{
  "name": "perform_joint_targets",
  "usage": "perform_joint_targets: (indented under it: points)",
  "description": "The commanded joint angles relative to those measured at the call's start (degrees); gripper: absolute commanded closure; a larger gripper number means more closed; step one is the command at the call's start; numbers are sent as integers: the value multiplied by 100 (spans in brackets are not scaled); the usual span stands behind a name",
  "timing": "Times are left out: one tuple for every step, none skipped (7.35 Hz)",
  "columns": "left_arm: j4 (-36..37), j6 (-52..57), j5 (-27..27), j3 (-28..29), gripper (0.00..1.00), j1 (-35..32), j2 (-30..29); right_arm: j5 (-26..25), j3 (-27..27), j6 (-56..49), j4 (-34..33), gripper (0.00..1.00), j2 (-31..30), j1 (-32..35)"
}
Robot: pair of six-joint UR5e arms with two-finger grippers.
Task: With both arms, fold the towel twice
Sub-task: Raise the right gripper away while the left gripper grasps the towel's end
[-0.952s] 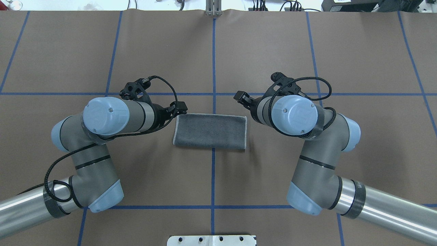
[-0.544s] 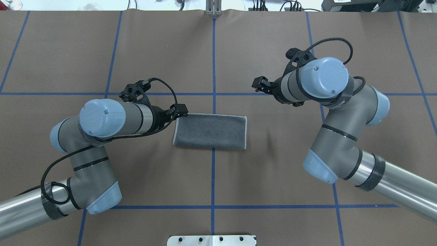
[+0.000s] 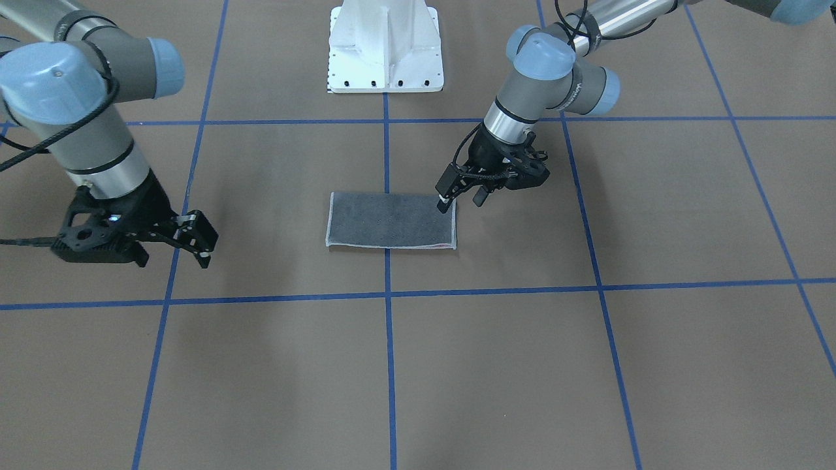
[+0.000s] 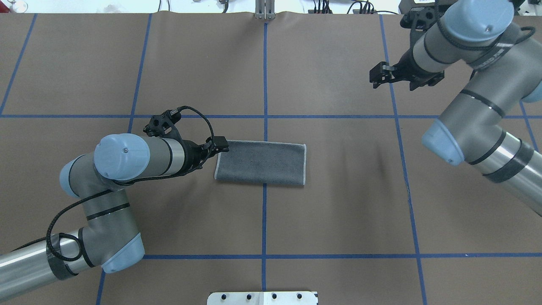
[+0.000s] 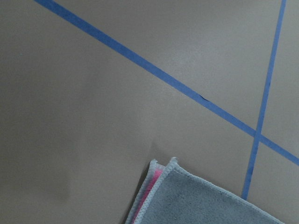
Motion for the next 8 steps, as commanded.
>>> perform_joint_targets:
  points:
    - [-190,-110,24,8,1,219,123,461,-14,-2127,-576,0,-192,817]
    - [-207,-110,242,26,7,315,123,697,-14,-2623,-675,0,-324,1091]
    - [-216,-154,357,52,14,385,105,830,-14,-2872,-658,0,-456,1285]
    - [-208,-363,358,70,23,421,97,831,-14,-2935,-658,0,-509,1339]
    - [-207,-374,367,139,27,421,62,823,-14,-2936,-650,0,-510,1348]
    - [-207,-374,367,175,32,421,35,814,4,-2927,-641,0,-527,1348]
    - [-207,-374,367,175,38,421,35,805,13,-2927,-623,0,-553,1348]
    - [-207,-374,367,175,39,421,35,805,13,-2927,-623,0,-562,1348]
